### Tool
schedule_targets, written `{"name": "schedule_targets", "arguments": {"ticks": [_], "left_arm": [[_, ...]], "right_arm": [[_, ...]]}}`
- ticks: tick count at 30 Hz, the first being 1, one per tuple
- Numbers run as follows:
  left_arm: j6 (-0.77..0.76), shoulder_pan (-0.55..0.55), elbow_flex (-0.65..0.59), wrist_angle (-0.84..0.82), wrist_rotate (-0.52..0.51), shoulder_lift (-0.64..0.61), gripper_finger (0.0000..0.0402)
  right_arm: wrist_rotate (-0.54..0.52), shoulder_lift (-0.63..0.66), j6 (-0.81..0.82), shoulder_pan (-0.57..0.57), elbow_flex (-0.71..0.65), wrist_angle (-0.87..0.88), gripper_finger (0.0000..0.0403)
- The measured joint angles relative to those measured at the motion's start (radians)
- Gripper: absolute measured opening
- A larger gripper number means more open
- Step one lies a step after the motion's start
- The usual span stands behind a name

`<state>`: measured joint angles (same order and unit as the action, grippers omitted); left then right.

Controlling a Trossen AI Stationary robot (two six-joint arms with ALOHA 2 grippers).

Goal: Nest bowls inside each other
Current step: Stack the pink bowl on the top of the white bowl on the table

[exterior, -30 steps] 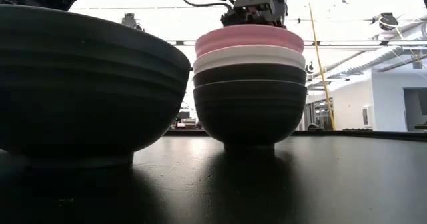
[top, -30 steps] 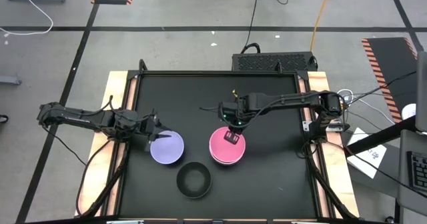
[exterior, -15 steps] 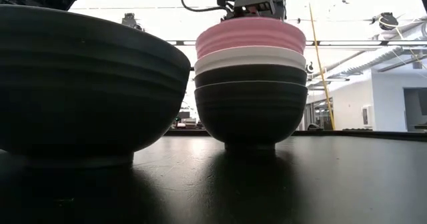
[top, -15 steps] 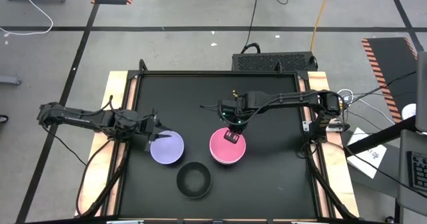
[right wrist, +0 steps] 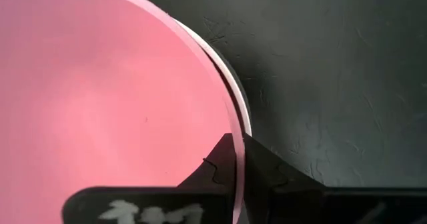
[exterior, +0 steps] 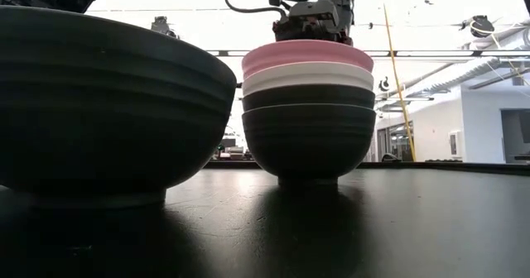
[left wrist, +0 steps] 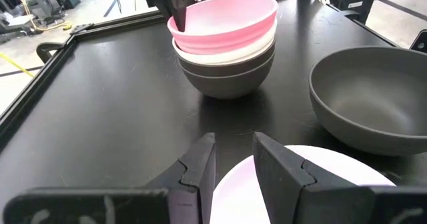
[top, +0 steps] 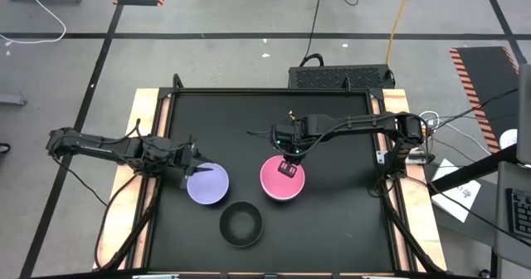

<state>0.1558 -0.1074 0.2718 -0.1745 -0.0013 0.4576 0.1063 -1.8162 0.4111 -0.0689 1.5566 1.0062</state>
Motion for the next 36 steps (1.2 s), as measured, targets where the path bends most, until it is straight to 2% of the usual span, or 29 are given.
{"name": "schedule_targets", "arguments": {"ticks": [7, 22, 36], "left_arm": [[0.000, 0.000, 0.000, 0.000, 0.000, 0.000, 0.0106], [0.000, 0.000, 0.000, 0.000, 0.000, 0.000, 0.0106], [-0.004, 0.000, -0.004, -0.003, 0.000, 0.000, 0.0106]], "right_arm": [[0.013, -0.001, 0.015, 0.000, 0.000, 0.082, 0.0000], [0.002, -0.002, 0.022, 0.001, 0.006, 0.044, 0.0002], [0.028, -0.002, 0.048, 0.001, 0.006, 0.040, 0.0052]]}}
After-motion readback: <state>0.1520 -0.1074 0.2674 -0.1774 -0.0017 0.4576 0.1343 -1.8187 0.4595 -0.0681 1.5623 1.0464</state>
